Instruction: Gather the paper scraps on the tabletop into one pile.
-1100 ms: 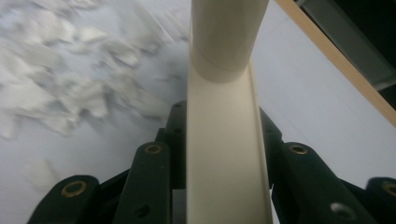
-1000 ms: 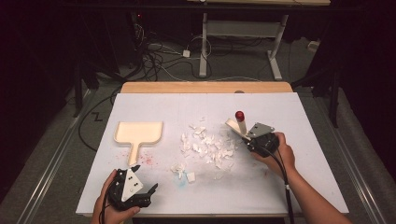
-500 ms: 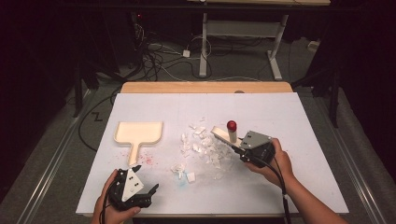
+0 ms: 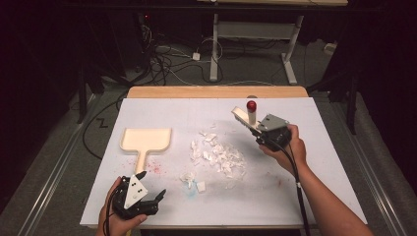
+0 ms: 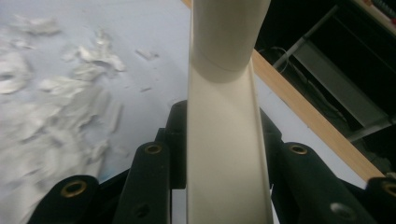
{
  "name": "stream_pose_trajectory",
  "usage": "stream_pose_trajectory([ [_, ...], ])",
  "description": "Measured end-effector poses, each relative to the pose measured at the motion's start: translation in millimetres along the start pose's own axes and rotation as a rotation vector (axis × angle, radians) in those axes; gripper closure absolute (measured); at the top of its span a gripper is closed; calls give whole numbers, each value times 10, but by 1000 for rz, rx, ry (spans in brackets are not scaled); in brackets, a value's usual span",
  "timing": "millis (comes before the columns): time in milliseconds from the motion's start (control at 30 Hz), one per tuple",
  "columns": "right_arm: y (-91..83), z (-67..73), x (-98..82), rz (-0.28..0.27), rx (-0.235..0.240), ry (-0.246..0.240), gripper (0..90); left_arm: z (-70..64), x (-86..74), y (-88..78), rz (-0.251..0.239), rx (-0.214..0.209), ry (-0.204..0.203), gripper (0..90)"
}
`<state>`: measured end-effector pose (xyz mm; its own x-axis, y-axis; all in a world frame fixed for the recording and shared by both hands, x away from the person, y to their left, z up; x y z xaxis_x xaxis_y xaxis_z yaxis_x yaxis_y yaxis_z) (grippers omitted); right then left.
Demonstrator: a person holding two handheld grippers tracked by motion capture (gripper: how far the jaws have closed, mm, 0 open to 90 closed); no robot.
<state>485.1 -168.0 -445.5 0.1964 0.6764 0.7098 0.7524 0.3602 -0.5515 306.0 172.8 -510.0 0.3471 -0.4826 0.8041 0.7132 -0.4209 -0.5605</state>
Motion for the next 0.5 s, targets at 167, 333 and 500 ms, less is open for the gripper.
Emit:
stream_pose_trajectory([
  [167, 447, -101, 19, 68, -63, -28, 681, -4, -18, 23, 7, -13, 1, 167],
  [333, 814, -79, 28, 125, -65, -36, 681, -20, -27, 22, 5, -23, 5, 168],
  [500, 999, 38, 116, 112, -52, -29, 681, -25, -33, 21, 5, -32, 7, 168],
])
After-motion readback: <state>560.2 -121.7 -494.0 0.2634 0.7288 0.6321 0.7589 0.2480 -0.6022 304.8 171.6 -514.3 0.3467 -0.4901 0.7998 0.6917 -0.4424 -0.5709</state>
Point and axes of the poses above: each handheld gripper's, and its own axes: y roughly forward along the jaws, x roughly out of its top, z roughly to its left, the point moved 8 cm from there along y, roughly forward along the jaws, and after that the axes turned 1 degree about -z, right-handed, at the moved point
